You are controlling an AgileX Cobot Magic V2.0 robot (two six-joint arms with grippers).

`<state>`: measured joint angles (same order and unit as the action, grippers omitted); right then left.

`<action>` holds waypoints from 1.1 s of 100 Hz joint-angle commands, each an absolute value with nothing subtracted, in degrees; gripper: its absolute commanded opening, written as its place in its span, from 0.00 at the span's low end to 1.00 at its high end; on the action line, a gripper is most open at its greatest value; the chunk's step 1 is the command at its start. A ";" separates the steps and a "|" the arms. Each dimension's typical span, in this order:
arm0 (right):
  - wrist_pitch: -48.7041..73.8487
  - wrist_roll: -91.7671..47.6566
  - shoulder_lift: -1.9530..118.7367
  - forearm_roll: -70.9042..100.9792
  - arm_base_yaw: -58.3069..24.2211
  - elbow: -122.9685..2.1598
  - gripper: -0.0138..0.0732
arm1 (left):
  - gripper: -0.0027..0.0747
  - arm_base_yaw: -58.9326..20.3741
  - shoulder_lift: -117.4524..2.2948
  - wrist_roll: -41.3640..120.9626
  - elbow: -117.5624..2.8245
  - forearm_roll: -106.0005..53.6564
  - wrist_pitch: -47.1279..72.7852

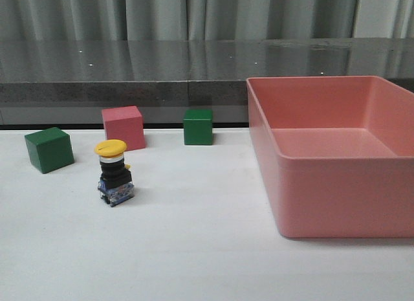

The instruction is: Place and stand button with both arms

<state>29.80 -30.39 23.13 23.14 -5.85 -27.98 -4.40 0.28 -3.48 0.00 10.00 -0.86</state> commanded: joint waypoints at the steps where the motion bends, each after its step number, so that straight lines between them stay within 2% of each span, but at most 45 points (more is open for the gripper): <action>1: 26.10 -30.25 23.18 23.95 -5.43 -29.52 0.09 | 0.01 -4.41 1.95 -4.08 2.56 9.51 -5.17; 24: 25.31 -30.28 22.58 21.47 -5.43 -29.15 0.09 | 0.01 -4.41 1.95 -4.08 2.56 9.51 -5.17; 36: 19.38 -27.20 19.65 19.88 -5.48 -25.71 0.09 | 0.01 -4.41 1.95 -4.08 2.56 9.51 -5.17; 69: 3.25 2.39 6.41 0.46 -5.59 -7.48 0.09 | 0.01 -4.41 1.95 -4.08 2.56 9.51 -5.17; 95: -0.94 3.41 -1.49 0.00 -5.59 0.74 0.09 | 0.01 -4.41 1.95 -4.08 2.56 9.51 -5.17; 110: -2.32 3.41 -1.78 0.00 -5.59 0.73 0.09 | 0.01 -4.41 1.95 -4.08 2.56 9.51 -5.17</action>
<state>4.19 3.24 -0.55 0.67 -5.85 1.46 -4.40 0.28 -3.60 0.00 10.00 -0.76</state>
